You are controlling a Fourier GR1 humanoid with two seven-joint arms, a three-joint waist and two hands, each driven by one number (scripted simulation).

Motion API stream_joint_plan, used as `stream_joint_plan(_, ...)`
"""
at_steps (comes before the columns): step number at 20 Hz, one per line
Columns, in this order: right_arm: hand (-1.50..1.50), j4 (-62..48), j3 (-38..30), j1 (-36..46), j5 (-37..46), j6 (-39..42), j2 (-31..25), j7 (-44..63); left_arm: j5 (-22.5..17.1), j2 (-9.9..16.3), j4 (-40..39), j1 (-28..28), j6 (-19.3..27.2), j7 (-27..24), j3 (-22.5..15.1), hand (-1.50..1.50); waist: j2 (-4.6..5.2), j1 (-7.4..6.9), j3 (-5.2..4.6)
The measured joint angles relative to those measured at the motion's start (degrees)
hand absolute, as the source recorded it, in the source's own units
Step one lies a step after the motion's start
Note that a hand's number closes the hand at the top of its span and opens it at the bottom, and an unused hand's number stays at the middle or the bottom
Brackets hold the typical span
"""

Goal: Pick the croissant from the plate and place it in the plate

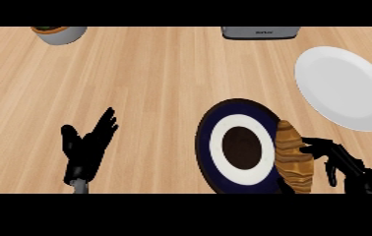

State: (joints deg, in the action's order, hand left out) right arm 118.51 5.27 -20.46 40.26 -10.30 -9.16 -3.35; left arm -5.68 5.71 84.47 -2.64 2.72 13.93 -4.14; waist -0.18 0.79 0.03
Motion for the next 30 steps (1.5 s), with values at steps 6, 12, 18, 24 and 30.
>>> stream_joint_plan(6,1.5,-8.71,-12.66,7.46,-15.28,0.47,-1.07,-3.4,0.11,-0.34,-2.19,1.61,-0.23,-0.95,0.57,0.0,0.19,-0.62,0.03)
stream_joint_plan(12,1.5,-24.8,-23.83,19.18,-20.88,-0.65,-6.81,-9.0,0.94,-1.13,-3.24,2.78,0.19,-1.42,0.37,0.0,0.25,-1.12,0.07)
stream_joint_plan(18,1.5,-48.35,-31.1,32.93,-22.54,-4.95,-12.21,-18.1,1.38,-1.53,-2.81,3.05,0.19,-0.96,-0.12,0.0,0.45,-1.88,0.11)
stream_joint_plan(24,1.5,-72.22,-35.99,45.38,-24.08,-5.16,-19.99,-28.17,1.15,-1.33,-3.94,4.11,-0.7,-1.22,0.26,0.0,0.78,-2.55,0.17)
stream_joint_plan(30,1.5,-89.53,-37.92,53.65,-23.25,-6.03,-25.67,-33.73,0.94,-1.12,-4.29,5.24,-1.65,-1.36,0.31,0.0,1.19,-3.67,0.25)
